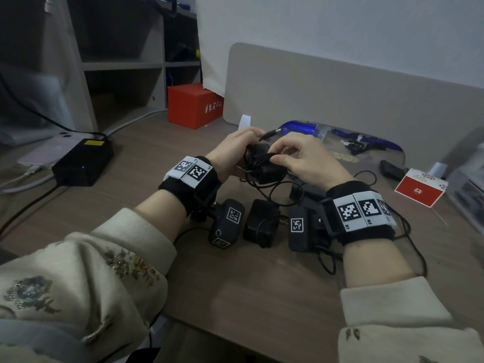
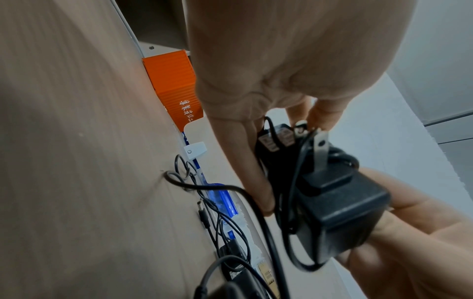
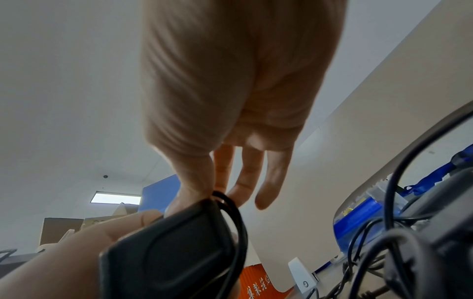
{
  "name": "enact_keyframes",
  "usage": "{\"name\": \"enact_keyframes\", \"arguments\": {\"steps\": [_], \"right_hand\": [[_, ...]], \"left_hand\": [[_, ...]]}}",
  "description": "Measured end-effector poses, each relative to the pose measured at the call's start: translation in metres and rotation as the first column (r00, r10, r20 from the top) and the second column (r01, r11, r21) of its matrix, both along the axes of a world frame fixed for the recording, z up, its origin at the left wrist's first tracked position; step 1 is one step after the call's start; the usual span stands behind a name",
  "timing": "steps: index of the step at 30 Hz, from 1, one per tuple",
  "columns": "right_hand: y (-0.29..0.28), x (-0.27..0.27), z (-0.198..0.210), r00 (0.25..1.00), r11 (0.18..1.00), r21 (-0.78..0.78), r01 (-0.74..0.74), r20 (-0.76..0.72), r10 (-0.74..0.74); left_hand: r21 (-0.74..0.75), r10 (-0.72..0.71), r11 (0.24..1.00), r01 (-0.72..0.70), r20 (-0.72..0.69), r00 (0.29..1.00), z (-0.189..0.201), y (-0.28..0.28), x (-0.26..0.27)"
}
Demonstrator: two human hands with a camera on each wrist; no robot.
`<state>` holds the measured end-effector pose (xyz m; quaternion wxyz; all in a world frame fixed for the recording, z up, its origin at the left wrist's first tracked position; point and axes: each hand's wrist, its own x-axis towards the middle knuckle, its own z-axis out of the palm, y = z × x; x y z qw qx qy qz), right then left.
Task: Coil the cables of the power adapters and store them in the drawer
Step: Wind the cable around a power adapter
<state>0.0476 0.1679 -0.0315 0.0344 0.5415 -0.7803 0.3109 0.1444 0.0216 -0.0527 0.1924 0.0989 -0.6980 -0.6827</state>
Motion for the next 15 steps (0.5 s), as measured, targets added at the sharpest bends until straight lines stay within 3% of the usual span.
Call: {"name": "enact_keyframes", "arguments": {"steps": [15], "right_hand": [[-0.0037, -0.0033, -0.0027, 0.999, 0.999, -0.044, -0.024, -0.027, 0.023]], "left_hand": [[-0.151, 0.048, 0.988, -0.043, 0.031, 0.998, -0.0015, -0.0005, -0.0022]]}}
